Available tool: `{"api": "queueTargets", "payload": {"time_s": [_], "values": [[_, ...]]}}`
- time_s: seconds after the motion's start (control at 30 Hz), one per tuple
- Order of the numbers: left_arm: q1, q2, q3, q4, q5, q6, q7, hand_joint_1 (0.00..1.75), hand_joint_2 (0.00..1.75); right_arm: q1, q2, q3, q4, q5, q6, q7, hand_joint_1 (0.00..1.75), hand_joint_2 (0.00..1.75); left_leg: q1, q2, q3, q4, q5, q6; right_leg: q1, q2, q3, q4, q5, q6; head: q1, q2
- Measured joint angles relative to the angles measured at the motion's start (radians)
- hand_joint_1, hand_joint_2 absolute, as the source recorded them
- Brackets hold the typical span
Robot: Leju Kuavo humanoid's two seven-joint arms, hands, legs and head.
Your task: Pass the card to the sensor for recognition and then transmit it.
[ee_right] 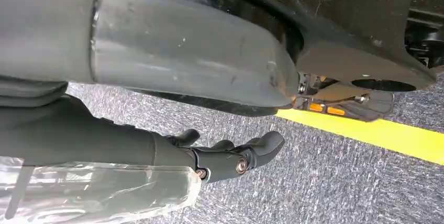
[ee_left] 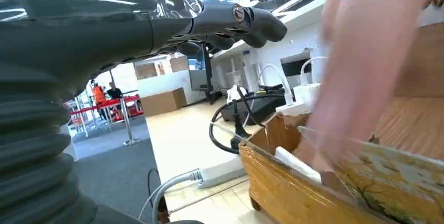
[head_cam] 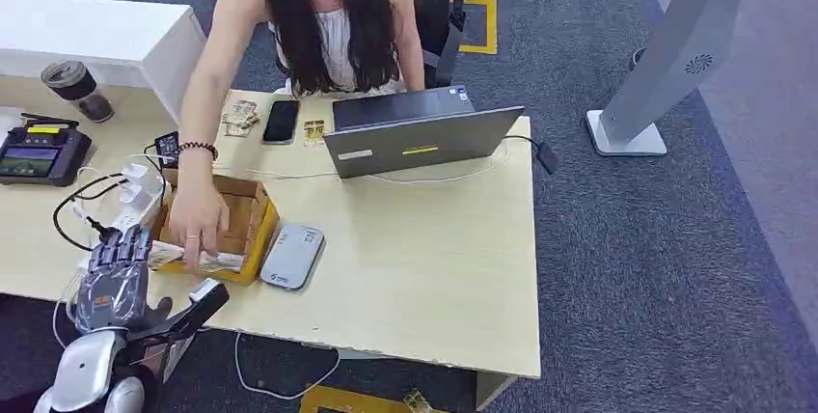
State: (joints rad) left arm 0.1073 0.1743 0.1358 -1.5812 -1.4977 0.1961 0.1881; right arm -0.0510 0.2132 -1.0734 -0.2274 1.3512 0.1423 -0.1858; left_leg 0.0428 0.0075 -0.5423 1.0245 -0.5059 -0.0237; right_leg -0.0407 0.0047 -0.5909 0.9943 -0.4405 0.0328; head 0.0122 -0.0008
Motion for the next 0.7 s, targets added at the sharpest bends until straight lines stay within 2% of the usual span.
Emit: {"api": "queueTargets", "payload": {"time_s": [0.47,0.7], "values": [[-0.03,-0.012,-0.002,0.03,-0.017,0.0,-0.019,0.0,1.75,-0.001,0.0,0.0,0.0,0.018,0.0,0.0,0.0,0.0,0.0,0.0,0.0,0.0,0.0,0.0,0.0,0.0,0.0,0.0,0.0,0.0,0.0,0.0],[-0.063,-0.023,-0.038,0.069,-0.047,0.008,-0.022,0.0,1.75,-0.001,0.002,0.0,0.0,0.023,0.0,0.0,0.0,0.0,0.0,0.0,0.0,0.0,0.0,0.0,0.0,0.0,-0.001,0.0,0.0,0.0,0.0,0.0]]}}
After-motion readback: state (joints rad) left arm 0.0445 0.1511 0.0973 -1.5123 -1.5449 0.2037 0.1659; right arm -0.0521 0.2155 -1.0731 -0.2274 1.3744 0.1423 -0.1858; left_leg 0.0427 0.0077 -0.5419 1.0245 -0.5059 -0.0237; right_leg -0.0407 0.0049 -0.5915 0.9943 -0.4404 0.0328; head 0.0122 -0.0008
